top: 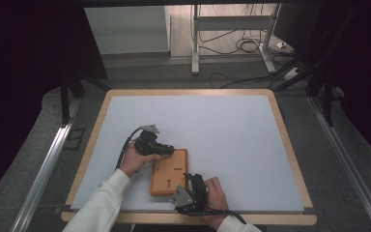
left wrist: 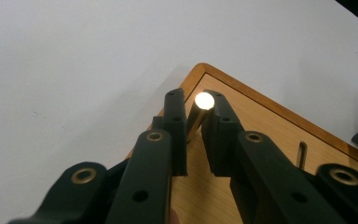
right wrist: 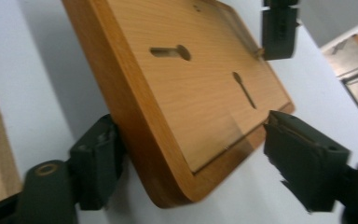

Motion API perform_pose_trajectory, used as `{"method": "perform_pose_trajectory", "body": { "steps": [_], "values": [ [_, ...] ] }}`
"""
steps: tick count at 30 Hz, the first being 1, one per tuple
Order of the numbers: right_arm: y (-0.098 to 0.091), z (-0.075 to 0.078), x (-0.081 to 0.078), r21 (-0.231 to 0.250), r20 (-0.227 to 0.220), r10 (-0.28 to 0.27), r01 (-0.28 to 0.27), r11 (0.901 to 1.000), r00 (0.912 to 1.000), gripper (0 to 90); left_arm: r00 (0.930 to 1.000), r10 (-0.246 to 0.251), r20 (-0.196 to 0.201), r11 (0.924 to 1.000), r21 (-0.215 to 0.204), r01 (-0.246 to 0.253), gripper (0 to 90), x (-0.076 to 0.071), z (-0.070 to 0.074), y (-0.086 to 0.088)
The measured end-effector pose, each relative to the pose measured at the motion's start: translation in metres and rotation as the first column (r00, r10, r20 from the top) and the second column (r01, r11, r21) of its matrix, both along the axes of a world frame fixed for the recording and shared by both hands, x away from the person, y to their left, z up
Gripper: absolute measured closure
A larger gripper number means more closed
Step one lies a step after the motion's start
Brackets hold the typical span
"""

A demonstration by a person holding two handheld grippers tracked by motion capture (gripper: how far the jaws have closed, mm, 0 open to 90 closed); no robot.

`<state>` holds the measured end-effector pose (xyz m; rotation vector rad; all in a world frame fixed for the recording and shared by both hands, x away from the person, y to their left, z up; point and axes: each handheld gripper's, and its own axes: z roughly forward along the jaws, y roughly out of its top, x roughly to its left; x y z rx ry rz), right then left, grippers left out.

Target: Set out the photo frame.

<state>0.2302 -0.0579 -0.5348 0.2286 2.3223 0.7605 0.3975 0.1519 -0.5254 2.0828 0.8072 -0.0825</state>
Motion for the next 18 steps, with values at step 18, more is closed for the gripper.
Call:
{"method": "perform_pose_trajectory", "body": {
  "steps": [18],
  "values": [
    [-0.001,0.006,0.003,-0.009,0.001,0.027,-0.027,0.9996,0.9996,37.4,0.9917,0.095,0.086,0.9954,-0.008,-0.095,62.6,-0.011,0.012,0.027]
  ]
}}
